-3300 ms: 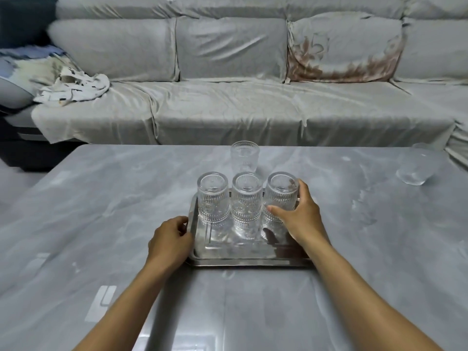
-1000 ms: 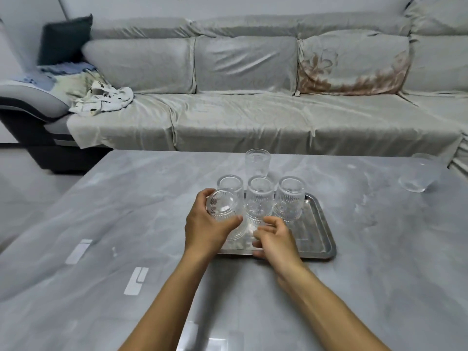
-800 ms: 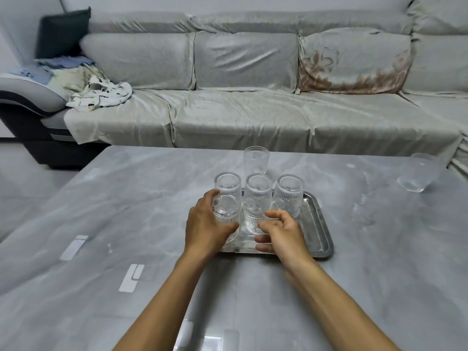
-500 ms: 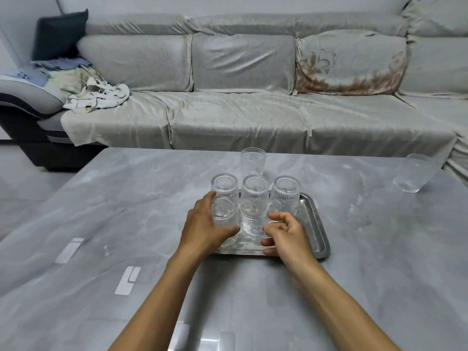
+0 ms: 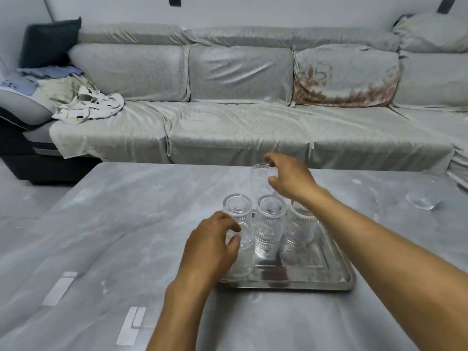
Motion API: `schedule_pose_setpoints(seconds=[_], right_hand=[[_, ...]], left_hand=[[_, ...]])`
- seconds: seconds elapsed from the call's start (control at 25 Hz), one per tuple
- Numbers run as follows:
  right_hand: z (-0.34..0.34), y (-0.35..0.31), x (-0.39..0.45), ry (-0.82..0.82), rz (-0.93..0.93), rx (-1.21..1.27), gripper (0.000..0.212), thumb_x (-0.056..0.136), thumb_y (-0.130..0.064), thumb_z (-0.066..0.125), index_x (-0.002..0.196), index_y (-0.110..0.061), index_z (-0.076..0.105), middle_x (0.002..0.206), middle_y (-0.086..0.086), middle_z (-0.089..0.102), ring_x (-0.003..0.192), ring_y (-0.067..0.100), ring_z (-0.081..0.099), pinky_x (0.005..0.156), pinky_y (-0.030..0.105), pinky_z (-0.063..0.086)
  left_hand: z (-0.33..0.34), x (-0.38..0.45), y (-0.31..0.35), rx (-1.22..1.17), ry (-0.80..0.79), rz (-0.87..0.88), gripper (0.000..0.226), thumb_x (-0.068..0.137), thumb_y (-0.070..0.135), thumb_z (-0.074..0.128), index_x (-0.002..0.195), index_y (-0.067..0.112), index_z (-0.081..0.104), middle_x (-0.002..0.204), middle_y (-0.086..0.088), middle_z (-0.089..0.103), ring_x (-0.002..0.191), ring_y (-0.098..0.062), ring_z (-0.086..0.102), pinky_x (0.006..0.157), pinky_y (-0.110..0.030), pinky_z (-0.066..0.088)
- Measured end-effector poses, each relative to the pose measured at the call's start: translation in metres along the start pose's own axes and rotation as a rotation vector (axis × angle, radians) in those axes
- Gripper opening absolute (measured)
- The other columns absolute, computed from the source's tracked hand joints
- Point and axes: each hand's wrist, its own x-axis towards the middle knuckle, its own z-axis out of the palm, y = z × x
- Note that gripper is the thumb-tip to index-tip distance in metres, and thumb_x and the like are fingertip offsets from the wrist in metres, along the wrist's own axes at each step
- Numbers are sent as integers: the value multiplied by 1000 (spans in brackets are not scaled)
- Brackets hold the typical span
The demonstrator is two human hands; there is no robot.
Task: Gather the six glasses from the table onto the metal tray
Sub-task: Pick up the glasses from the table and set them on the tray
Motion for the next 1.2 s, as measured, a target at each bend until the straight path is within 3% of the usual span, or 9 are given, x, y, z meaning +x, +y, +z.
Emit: schedule_pose_setpoints(seconds=[0.16,0.28,0.36,0.56,0.68,0.84,0.92,1.04,1.2], right_hand=[[40,10,38,-373,76,-178,32,80,-12,59,111,-20,63,123,7,64,111,29,59,82,30,46],[49,10,45,-240,94,-124,10,82,-11,59,73,-12,64,92,13,69,92,33,64,71,31,46],[37,5,41,-95,87,-27,15,87,-13,58,82,-10,72,93,11,73,90,31,66,77,37,53],[-34,-10,-30,234,57,629,11,89,-14,62,87,-10,72,87,10,73,81,21,65,73,35,51],[-47,-16,-112,168,135,1190,13,89,-12,63,84,-19,73,79,1,74,74,16,67,67,25,57],[-29,-18,-172,14,312,1595,9,87,-9,61,95,-10,64,89,10,70,71,22,69,71,33,59],[-22,-13,-181,137,284,1183,25,87,-14,66,110,-16,56,110,9,66,83,19,68,76,34,58],[-11,-9,-186,332,-80,321,68,72,-30,75,132,-27,43,135,-7,52,118,13,50,99,32,42],[9,-6,-177,397,-64,331,74,60,-31,81,127,-19,53,124,-2,63,110,13,47,95,34,42]], left_hand=[[1,7,-8,-43,-24,4,14,83,30,66,95,28,72,110,16,64,102,-10,61,84,-31,50],[-2,6,-3,4,-1,23,22,83,33,64,104,28,70,117,14,61,106,-11,58,83,-27,46],[-9,7,5,-32,97,37,26,83,33,65,108,28,69,118,12,62,106,-10,58,81,-23,43],[-17,4,28,-380,229,-137,40,81,33,74,120,29,63,113,10,69,92,2,61,79,-20,52],[-10,-4,48,-798,117,-199,71,69,39,85,132,31,53,117,7,68,105,-7,66,87,-28,55],[2,-17,64,-1075,194,-106,62,63,28,89,118,27,64,110,1,75,100,-13,72,78,-22,57],[6,-22,66,-971,257,-86,63,61,22,92,117,26,64,106,8,75,93,-6,72,73,-17,55],[8,-26,67,-721,266,-4,77,55,29,93,125,31,61,110,13,71,98,-2,69,78,-15,54],[13,-26,70,-534,112,76,82,58,31,91,132,32,56,120,12,68,110,-6,65,91,-26,54]])
